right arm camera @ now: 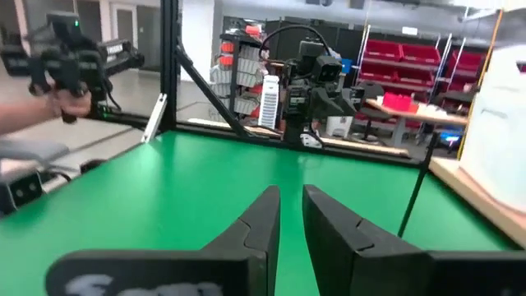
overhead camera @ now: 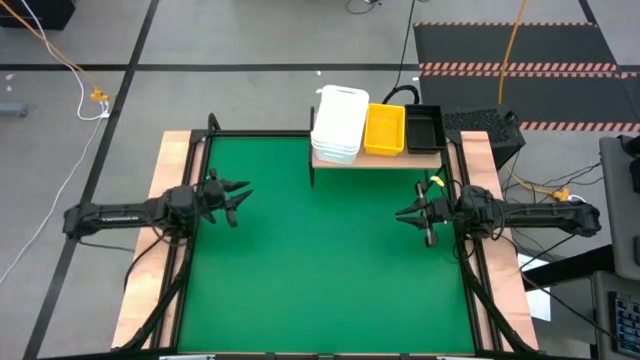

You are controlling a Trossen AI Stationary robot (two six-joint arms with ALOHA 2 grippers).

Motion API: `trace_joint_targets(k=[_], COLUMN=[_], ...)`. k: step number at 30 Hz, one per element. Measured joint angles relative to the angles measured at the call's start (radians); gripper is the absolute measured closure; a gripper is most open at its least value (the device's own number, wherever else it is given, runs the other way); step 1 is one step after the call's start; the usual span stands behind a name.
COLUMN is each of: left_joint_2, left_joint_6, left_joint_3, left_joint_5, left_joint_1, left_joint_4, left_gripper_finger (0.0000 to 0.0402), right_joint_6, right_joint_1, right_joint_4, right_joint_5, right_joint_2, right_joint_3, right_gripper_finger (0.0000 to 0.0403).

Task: Stack baskets on shelf by color
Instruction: Return to Home Position

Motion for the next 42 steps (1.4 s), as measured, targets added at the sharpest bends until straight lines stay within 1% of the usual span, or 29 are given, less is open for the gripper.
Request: trace_joint_targets(k=[2,4,8,11,42], left_joint_2=[-0.022,-0.025,-0.011,-0.005,-0.005], left_joint_6=[0.012,0.001,-0.031,-0.027,-0.035], left_joint_3=[0.0,0.0,0.001,0.001,-0.001], left_joint_5=[0.026,0.063,0.118,0.118,0.117], left_joint_1=[0.0,0.0,0.0,0.0,0.0], left_joint_4=[-0.004,-0.008,-0.017,-0.015,0.008], left_gripper_finger=[0.0271,0.0271,0.027,0.027,0.027], right_joint_6=[-0.019,-0.004,0.117,0.156,0.141], right_joint_1=[0.0,0.0,0.0,0.0,0.0], right_joint_4=[-0.006,-0.027,-0.064,-0.063,-0.063], right_joint_5=[0.0,-0.002,-0.002,-0.002,-0.003], right_joint_2=[0.0,0.0,0.0,-0.001,0.0], right_joint_3=[0.0,0.0,0.0,0.0,-0.001], right_gripper_finger=[0.0355,0.0355,0.0355,0.0355,0.0355])
